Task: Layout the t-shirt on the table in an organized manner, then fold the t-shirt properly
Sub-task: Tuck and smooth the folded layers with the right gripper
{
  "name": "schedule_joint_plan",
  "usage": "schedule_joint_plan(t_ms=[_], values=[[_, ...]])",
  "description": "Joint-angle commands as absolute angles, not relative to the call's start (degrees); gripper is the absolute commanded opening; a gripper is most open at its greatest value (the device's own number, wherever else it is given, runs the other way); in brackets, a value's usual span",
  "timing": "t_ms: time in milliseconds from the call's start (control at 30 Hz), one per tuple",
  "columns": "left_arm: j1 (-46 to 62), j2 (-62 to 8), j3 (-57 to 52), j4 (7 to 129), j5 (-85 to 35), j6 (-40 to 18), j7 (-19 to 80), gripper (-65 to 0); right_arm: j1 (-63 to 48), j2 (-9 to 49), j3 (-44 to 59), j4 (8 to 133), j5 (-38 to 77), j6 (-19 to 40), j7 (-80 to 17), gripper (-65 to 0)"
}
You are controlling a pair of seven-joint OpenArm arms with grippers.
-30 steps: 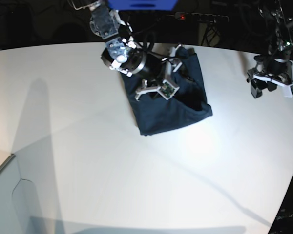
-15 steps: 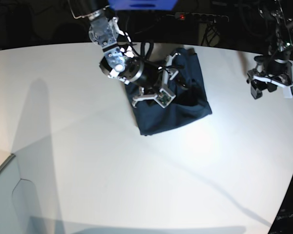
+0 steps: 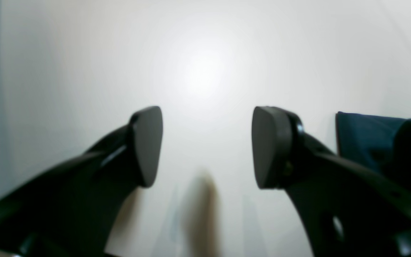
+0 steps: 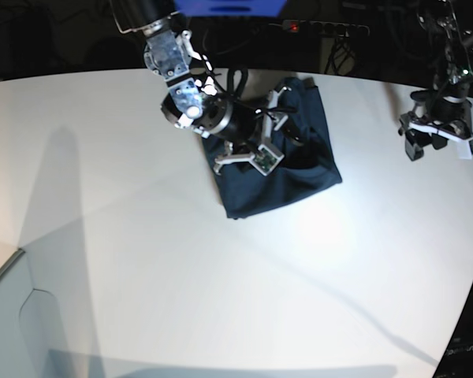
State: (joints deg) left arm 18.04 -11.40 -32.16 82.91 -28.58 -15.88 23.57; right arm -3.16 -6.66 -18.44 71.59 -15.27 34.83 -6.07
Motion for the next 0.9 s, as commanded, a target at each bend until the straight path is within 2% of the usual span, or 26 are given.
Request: schedule_joint_plan(t_ms=[0, 867], values=[[17.7, -12.1, -32.5, 83.8, -29.1, -16.2, 22.3, -26.4, -1.9, -7.3, -18.6, 72.4, -14.3, 34.8, -4.4, -31.9], [18.3, -12.2, -32.5, 83.8, -29.2, -16.2, 22.3, -26.4, -2.0, -8.4, -18.2, 72.4, -14.2, 34.8, -4.4, -31.9]])
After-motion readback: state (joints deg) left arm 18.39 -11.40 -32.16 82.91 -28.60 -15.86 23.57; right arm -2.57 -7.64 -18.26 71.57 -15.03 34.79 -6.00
